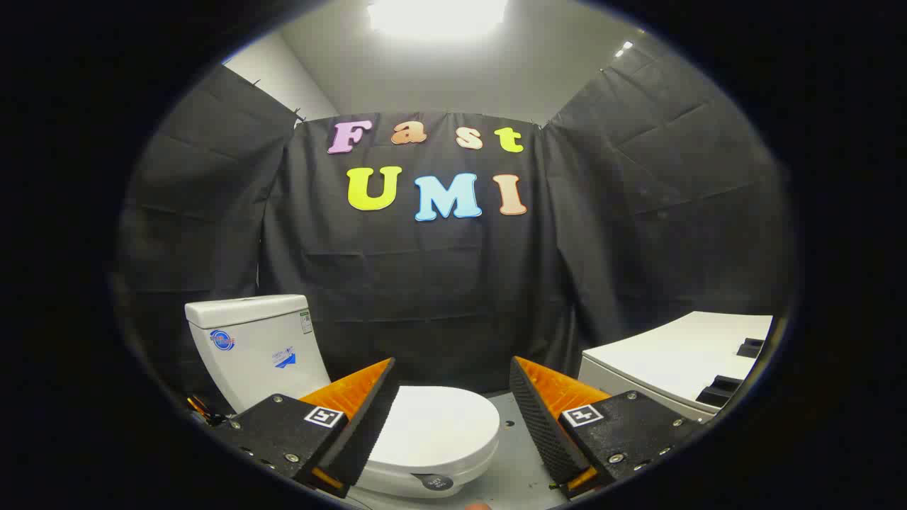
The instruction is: Open the toilet lid.
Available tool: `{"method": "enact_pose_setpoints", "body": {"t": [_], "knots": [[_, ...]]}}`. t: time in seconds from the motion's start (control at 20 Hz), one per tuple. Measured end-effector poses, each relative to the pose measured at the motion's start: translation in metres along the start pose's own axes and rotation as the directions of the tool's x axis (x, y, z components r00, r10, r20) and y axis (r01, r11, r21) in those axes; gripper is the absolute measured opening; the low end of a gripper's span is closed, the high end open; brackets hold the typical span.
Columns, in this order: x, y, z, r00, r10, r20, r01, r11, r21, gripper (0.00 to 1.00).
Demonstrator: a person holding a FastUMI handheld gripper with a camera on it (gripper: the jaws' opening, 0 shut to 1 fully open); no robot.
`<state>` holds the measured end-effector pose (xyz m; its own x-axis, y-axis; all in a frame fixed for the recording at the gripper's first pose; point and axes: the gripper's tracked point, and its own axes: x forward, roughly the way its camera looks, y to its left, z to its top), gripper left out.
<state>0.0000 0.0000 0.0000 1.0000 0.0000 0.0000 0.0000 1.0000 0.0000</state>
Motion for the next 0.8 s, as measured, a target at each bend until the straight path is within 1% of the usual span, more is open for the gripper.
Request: {"method": "enact_pose_setpoints", "body": {"t": [0.8], "knots": [[0.0, -0.0045, -0.0073, 1.0, -0.003, -0.01, 0.003, 1.0, 0.002, 0.96]]}}
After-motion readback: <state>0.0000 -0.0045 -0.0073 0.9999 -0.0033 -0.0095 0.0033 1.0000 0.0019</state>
